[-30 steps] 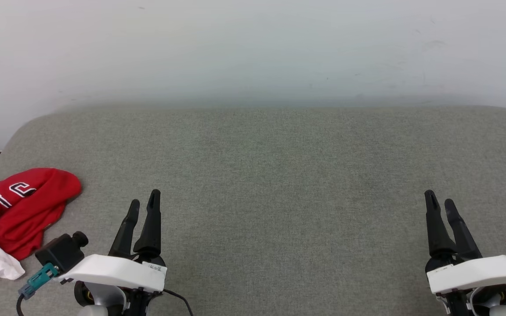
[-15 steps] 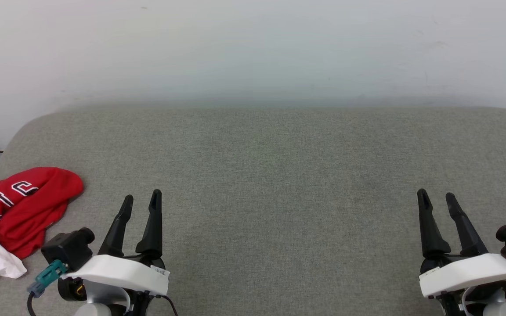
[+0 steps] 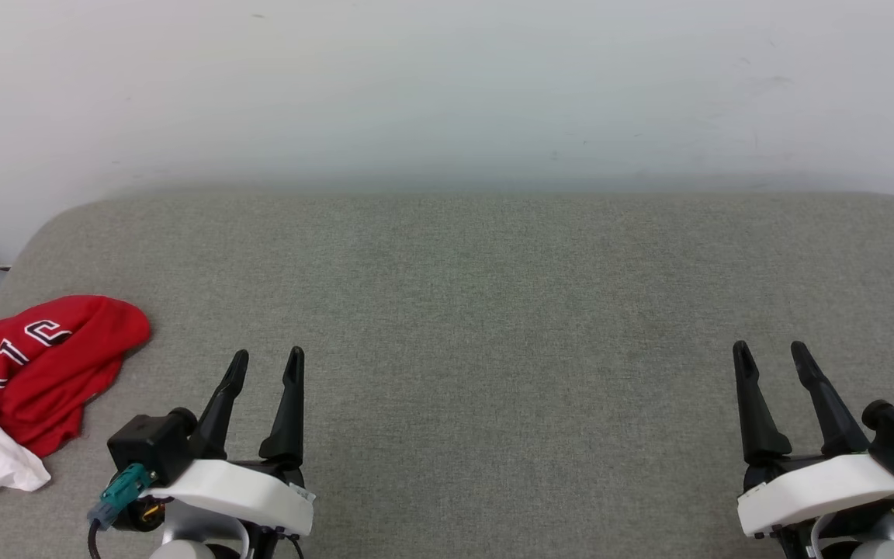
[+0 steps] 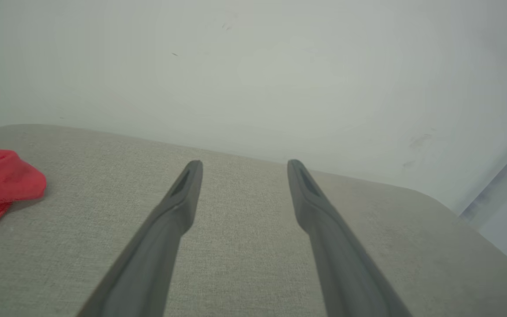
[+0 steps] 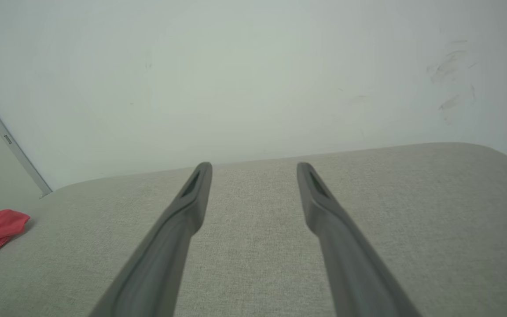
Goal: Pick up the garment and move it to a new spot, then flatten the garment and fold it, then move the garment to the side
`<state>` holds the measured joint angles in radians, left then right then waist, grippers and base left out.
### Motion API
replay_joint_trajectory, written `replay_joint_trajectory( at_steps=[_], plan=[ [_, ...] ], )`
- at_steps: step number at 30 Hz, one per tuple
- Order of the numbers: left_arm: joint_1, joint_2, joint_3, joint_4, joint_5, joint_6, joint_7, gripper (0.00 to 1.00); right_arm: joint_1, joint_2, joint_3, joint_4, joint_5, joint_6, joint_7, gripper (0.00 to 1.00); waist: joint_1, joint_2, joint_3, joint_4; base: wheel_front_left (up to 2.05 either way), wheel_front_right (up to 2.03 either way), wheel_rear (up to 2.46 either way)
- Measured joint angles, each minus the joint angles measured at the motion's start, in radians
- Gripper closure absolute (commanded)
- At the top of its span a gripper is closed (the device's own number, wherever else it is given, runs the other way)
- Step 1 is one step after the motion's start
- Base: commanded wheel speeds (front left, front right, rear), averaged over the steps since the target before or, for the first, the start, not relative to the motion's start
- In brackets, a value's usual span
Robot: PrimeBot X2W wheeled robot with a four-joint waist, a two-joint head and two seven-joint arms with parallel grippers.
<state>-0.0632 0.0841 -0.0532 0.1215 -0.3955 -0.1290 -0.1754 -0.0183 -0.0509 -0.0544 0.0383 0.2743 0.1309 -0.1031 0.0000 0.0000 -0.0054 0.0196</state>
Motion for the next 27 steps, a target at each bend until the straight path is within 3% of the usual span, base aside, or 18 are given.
replay_joint_trajectory(
  at_steps=[27],
  plan=[
    [-0.002,-0.013,0.017,0.047,0.173,0.000,-0.058,0.00,0.017,0.000,-0.024,-0.041,-0.144,0.000,-0.013,0.00,0.0000,0.0000,0.002,0.012,0.00,0.00,0.00]
  ],
)
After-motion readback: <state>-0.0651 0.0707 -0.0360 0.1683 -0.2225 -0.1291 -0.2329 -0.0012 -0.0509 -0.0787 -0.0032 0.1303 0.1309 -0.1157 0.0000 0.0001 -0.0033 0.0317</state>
